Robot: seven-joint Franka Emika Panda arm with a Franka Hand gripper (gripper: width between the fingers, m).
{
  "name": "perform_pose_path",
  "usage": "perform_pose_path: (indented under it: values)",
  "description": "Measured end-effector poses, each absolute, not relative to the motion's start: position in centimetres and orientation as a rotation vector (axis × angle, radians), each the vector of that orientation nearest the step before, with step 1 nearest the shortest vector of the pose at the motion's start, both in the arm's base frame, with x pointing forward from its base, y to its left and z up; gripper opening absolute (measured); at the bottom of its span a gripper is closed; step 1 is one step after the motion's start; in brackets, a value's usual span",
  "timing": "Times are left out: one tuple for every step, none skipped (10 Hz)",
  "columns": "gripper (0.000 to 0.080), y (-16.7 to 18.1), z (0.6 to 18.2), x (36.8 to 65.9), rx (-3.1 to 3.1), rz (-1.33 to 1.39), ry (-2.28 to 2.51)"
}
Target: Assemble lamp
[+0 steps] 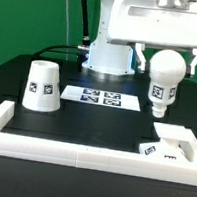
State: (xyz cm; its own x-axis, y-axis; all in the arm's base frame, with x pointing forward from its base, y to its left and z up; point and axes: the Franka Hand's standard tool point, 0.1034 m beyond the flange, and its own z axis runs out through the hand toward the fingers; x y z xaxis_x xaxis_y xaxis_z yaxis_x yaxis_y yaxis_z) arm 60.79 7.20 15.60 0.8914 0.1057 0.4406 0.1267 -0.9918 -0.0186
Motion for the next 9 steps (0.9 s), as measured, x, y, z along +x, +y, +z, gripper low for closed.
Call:
perform_pose_path:
  values:
    - [0.0579, 7.72, 15.71, 61.4, -3.001, -0.767, -0.227]
    - [0.0579, 7.83, 15.43, 61.37, -3.003, -0.757, -0.235]
    - [0.0579, 7.67, 15.45, 61.36, -3.001, -0.782, -0.231]
    - [0.0579, 7.69, 15.4, 61.32, -3.002, -0.777, -0.232]
    - [0.0579, 7.79, 15.4, 61.31, -3.001, -0.777, -0.233]
    - [0.0579, 8.15, 15.39, 61.27, -2.999, -0.777, -0.241]
    - [0.0579, 8.2, 15.32, 61.31, -2.999, -0.776, -0.244]
    - [0.0579, 8.27, 15.12, 61.43, -2.999, -0.774, -0.245]
    - [0.0579, 8.36, 14.87, 61.6, -2.999, -0.771, -0.246]
